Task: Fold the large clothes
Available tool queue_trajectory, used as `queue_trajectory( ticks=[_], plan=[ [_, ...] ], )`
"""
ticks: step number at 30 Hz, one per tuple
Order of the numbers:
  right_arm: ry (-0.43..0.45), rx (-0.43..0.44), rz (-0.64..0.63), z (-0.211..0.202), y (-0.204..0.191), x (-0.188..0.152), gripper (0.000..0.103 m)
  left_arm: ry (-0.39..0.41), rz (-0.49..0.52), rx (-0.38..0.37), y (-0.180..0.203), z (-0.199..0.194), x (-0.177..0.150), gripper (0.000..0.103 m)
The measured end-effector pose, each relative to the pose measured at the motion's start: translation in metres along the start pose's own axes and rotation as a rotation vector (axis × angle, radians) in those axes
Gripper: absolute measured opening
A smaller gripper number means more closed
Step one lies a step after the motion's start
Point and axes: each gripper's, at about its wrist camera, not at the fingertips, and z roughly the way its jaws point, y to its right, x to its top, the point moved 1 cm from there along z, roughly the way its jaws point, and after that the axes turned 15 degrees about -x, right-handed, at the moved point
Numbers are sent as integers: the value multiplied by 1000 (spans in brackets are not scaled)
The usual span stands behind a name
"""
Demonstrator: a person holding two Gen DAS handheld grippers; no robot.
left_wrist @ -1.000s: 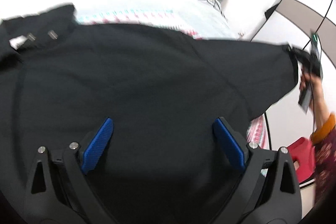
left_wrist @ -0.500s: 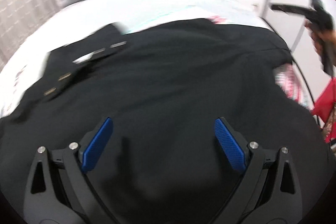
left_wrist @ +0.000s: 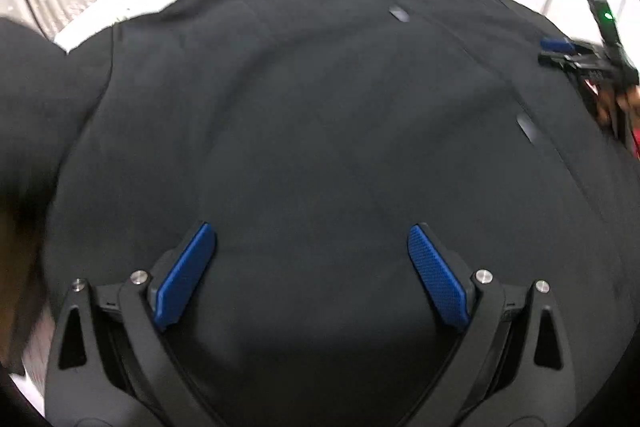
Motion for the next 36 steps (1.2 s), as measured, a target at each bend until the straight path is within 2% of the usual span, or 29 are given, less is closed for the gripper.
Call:
queue_trajectory(
  ticks=[2, 5, 9, 14, 17, 19, 20, 21, 22, 23, 24, 25, 26, 27, 28, 29, 30, 31, 32, 34, 36],
  plan=[
    [-43, -60, -67, -13, 7, -20, 78, -30, -13, -12, 6, -14, -16, 98],
    [-121, -63, -58, -47, 20, -39, 78, -70, -84, -7, 17, -46, -42, 97],
    [-109, 64, 114, -111, 49, -66, 81, -42, -235, 57, 10, -99, -83, 97],
    [-246, 147, 203, -149, 73, -127, 82, -80, -417, 15, -6, -131, -160, 97],
    [-336, 195, 261, -156, 77, -169, 82, -62, -546, -148, -13, -137, -195, 97],
    [-413, 222, 305, -149, 78, -189, 82, -48, -602, -271, -8, -137, -209, 91],
    [-469, 248, 347, -146, 81, -203, 82, -43, -615, -325, -3, -137, -214, 79],
    [-505, 292, 395, -138, 82, -213, 81, -38, -623, -368, 2, -136, -217, 63],
    [-531, 371, 462, -136, 82, -224, 67, -25, -624, -390, 9, -138, -219, 52],
    [-533, 428, 492, -136, 82, -229, 30, -13, -616, -388, 12, -141, -219, 29],
    [-518, 488, 514, -141, 82, -231, 18, 15, -600, -392, 17, -148, -218, 19],
    [-476, 490, 508, -152, 82, -227, 11, 51, -590, -391, 21, -157, -216, 17],
    [-435, 475, 481, -164, 82, -224, 9, 73, -581, -373, 24, -164, -217, 15],
    [-391, 465, 450, -175, 80, -220, 9, 49, -571, -307, 26, -164, -220, 15],
    [-355, 452, 415, -184, 78, -216, 9, 10, -565, -254, 26, -156, -224, 15],
    [-368, 394, 358, -184, 73, -216, 9, -58, -554, -192, 27, -144, -228, 19],
    [-409, 307, 287, -177, 64, -218, 9, -85, -549, -169, 28, -137, -231, 28],
    [-442, 249, 233, -169, 56, -219, 12, -86, -552, -137, 28, -139, -230, 32],
    [-450, 221, 206, -169, 53, -222, 14, -89, -547, -98, 29, -144, -227, 39],
    [-439, 150, 171, -175, 47, -211, 22, -60, -521, -23, 33, -157, -218, 44],
    [-403, 78, 144, -186, 45, -197, 32, -3, -486, 61, 31, -179, -206, 66]
  ],
)
